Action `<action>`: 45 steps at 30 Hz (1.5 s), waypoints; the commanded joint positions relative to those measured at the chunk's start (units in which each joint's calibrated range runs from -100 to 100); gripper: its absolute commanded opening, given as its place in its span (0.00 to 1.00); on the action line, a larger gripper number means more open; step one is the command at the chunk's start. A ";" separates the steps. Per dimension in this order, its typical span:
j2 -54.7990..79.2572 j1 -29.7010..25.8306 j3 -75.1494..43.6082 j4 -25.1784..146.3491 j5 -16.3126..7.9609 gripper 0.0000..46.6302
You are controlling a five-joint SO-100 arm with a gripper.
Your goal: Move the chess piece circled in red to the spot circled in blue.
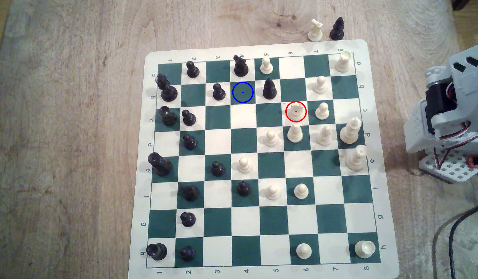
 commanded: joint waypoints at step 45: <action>32.49 11.51 -48.42 157.69 -4.10 0.25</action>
